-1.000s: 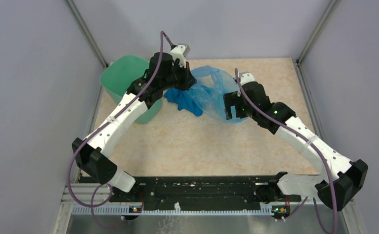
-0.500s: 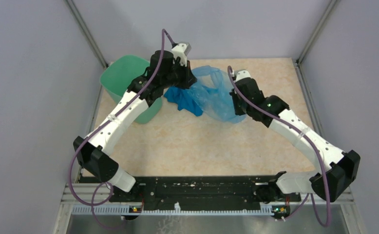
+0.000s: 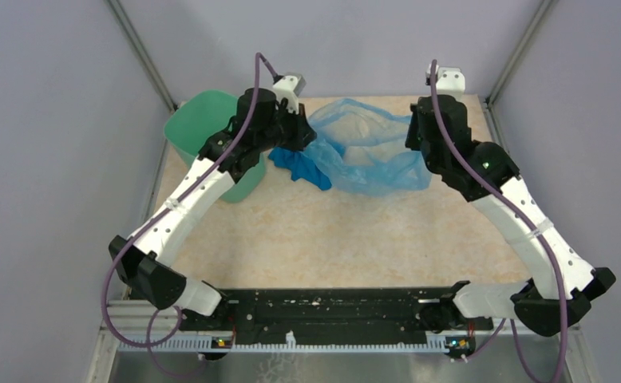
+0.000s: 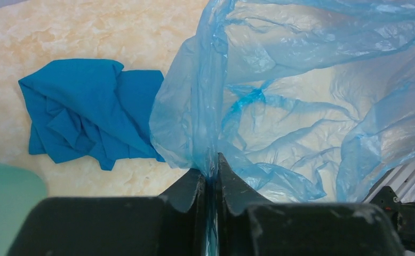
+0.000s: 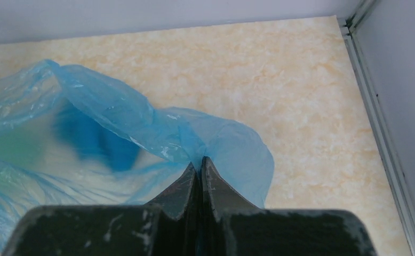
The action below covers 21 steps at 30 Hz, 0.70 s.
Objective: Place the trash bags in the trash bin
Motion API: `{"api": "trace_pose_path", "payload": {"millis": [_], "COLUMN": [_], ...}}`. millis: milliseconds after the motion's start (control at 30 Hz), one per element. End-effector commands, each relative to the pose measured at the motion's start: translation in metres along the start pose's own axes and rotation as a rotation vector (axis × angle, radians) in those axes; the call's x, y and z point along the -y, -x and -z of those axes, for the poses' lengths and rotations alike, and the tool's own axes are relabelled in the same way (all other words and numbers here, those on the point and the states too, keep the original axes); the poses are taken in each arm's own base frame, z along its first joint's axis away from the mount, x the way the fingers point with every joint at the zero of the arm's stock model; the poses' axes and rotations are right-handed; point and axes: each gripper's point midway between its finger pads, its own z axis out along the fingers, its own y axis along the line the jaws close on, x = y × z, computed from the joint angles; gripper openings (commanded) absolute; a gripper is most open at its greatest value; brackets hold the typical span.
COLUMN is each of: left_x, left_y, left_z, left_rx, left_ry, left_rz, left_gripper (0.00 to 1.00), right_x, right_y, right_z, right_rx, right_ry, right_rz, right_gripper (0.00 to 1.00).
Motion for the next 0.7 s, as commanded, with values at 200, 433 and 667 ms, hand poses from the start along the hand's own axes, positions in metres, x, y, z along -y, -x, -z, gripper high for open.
{"api": "trace_pose_path", "payload": {"millis": [200,433,667], "left_x": [0.023,0.022,-0.046], "left_y": [0.045,0.054,0.047], "left_z": [0.056,0.085,0.101], "left_rx": [0.151,0.201,0.207], "left_ry": [-0.053,-0.015,0.361], "left_rz": [-0.036,-0.029,-0.044], "left_gripper": [0.61,0.89,0.94], "right_x": [-0.003,-0.006,-0.012], "right_y": [0.038,0.045,0.046], "right_z": [0.014,0.017,0.017], "right_rx": [0.090,0.091,0.073], "right_ry": [0.031,0.050,0.078], "right_rz": [-0.057,-0.046,-0.023], "right_gripper": [0.00,0.00,0.00]}}
